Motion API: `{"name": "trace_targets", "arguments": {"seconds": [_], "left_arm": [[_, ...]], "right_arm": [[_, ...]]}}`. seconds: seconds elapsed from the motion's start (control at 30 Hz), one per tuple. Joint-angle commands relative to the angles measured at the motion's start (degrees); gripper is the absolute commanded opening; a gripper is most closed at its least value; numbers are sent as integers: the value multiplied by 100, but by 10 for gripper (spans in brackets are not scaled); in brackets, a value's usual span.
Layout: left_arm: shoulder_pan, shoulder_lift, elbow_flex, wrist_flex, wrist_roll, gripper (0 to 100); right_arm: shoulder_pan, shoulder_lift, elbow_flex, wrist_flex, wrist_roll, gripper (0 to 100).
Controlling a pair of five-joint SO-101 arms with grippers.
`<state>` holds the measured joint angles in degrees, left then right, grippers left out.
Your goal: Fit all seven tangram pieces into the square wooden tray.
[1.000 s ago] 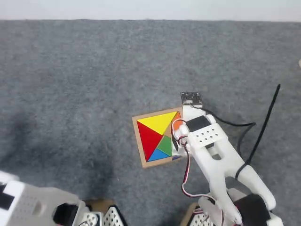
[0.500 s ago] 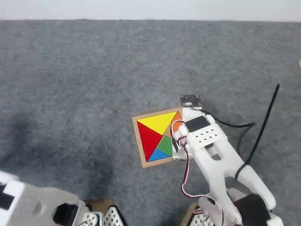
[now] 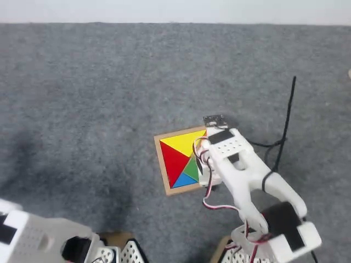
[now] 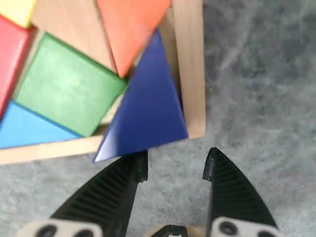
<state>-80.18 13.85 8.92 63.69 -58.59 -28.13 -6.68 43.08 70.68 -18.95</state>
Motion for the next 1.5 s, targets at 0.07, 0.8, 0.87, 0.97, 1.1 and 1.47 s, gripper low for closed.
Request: {"name": "trace_targets", "arguments": {"seconds": [0.07,0.8,0.87,0.97,1.1,1.47], "left_arm": [[0,-105,-57,-62,-70,192],[273,-334,-163,642,-44,192],[501,-712,-233,1336,-35,192],[1002,-1486,-154,2163,53,189],[1890,-2708,734,2391,545,189],[4105,-7068,4813,1363,2057,190]], "right_arm": [[40,268,-800,-110,44,136],[813,-251,-1037,-875,70,122],[910,-734,-879,-875,62,120],[1068,-1631,-281,-971,70,117],[1182,-2835,809,-1191,88,117],[1631,-5613,3024,-1244,712,5]]}}
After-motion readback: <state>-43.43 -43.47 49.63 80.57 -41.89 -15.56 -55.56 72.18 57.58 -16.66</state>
